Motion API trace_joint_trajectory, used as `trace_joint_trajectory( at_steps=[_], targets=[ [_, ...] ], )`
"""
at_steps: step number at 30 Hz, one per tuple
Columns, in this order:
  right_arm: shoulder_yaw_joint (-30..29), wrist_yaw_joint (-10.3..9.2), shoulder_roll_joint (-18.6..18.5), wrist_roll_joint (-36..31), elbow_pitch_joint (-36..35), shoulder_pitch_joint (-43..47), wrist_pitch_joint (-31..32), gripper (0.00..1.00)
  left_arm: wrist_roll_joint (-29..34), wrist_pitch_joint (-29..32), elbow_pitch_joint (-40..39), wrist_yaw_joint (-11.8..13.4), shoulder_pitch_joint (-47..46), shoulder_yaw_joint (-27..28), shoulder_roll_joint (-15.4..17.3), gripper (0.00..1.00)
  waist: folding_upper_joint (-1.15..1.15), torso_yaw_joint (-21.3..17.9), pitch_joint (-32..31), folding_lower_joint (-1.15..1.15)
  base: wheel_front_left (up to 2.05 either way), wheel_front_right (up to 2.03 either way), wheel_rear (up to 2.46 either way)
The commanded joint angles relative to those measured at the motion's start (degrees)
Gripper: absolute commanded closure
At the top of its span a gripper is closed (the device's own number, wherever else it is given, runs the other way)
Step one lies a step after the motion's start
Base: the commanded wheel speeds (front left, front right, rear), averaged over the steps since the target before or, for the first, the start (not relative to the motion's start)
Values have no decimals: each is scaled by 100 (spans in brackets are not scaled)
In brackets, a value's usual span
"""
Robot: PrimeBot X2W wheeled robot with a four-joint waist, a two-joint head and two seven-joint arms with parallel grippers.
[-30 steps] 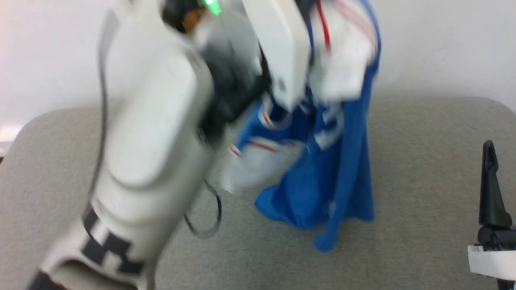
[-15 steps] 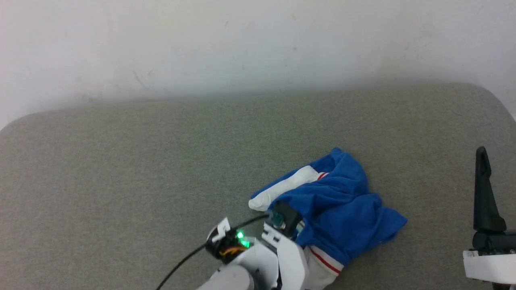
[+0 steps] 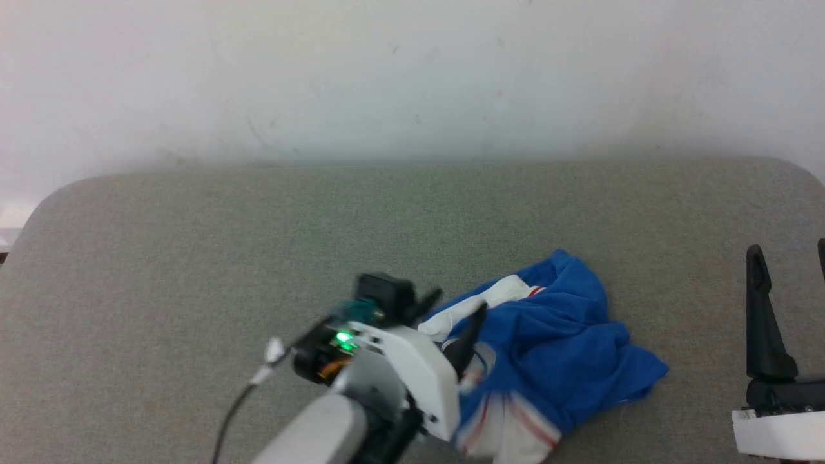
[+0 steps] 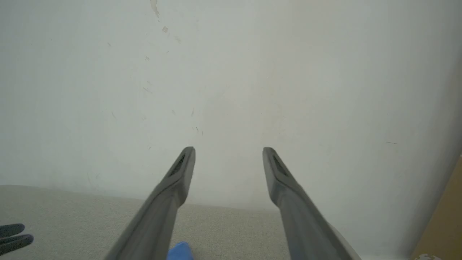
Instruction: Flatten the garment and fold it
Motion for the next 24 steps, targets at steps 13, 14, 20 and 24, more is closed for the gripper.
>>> trace_joint_trajectory(
  at_steps=[13, 14, 20, 24],
  targets=[
    [-102, -5, 15, 162, 24, 361, -52, 0, 938, -2496, -1975, 966, 1528, 1359, 1037, 0, 0, 41, 123, 0, 0, 0, 0],
    [-94, -5, 15, 171, 47, 402, -69, 0, 1024, -2681, -1989, 1028, 1692, 1412, 1095, 0, 0, 33, 137, 0, 0, 0, 0],
    [-62, -5, 15, 285, 251, 748, -189, 0, 1409, -3074, -1935, 1244, 2500, 1467, 1237, 0, 0, 43, 199, 0, 0, 0, 0],
    [-92, -5, 15, 297, 356, 807, -273, 0, 1417, -3124, -1946, 1242, 2618, 1515, 1129, 0, 0, 90, 228, 0, 0, 0, 0]
  ],
)
